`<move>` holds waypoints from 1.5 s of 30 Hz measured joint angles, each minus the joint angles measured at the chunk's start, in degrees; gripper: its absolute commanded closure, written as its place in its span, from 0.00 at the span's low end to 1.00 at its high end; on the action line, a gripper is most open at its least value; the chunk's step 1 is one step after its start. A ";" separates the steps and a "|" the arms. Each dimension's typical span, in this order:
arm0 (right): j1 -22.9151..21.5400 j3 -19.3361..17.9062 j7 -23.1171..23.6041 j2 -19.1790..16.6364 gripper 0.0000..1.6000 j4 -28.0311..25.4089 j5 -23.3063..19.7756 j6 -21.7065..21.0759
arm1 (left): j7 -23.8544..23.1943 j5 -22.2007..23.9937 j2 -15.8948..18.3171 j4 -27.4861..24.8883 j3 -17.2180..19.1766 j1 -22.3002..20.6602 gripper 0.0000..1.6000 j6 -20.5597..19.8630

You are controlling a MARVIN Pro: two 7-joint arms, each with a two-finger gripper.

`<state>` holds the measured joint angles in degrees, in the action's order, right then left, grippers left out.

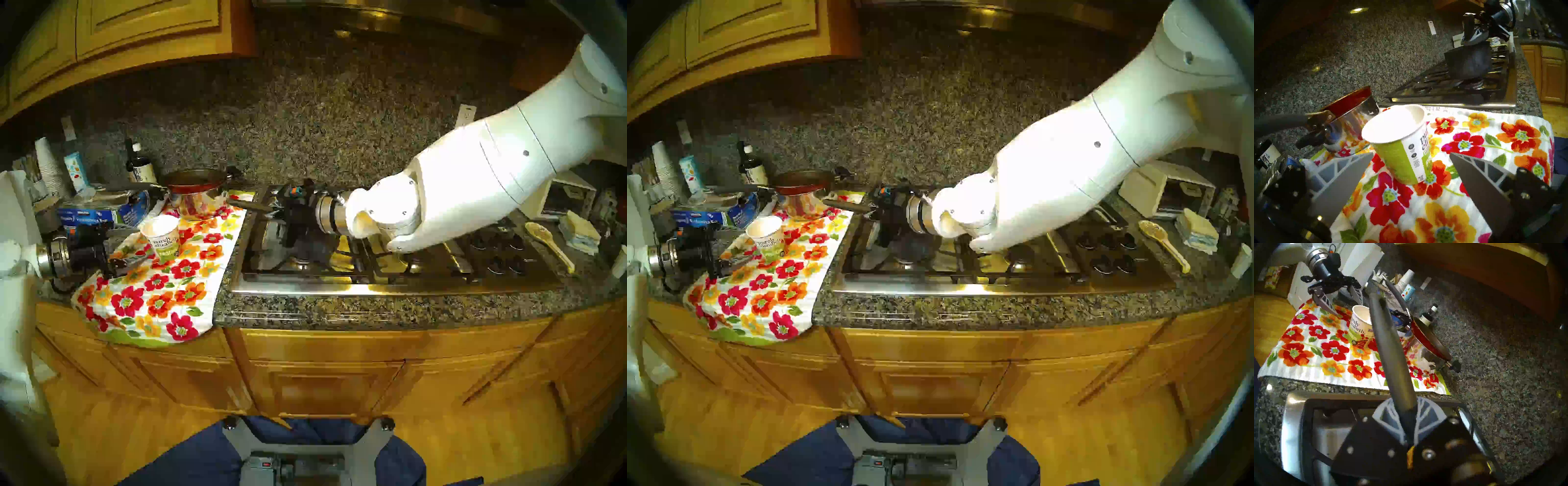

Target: Pour oats into pot and stir with a spoon

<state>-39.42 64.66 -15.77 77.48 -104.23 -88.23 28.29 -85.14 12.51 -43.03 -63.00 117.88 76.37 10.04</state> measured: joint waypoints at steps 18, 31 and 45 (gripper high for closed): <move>0.53 -1.05 0.38 -5.35 1.00 2.12 -7.17 2.99 | 0.00 0.04 0.04 -0.05 -0.06 0.17 0.00 0.01; 0.99 -0.24 4.18 -9.90 1.00 3.06 -10.92 5.01 | 0.00 0.10 0.07 -0.05 -0.09 0.20 0.00 0.01; 0.01 -0.61 9.66 -13.23 1.00 0.14 -13.64 5.87 | 0.00 0.15 0.11 -0.03 -0.12 0.22 0.00 0.03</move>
<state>-39.41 64.05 -6.10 64.25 -104.09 -101.87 34.16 -85.14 12.66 -42.92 -63.03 117.76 76.59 10.08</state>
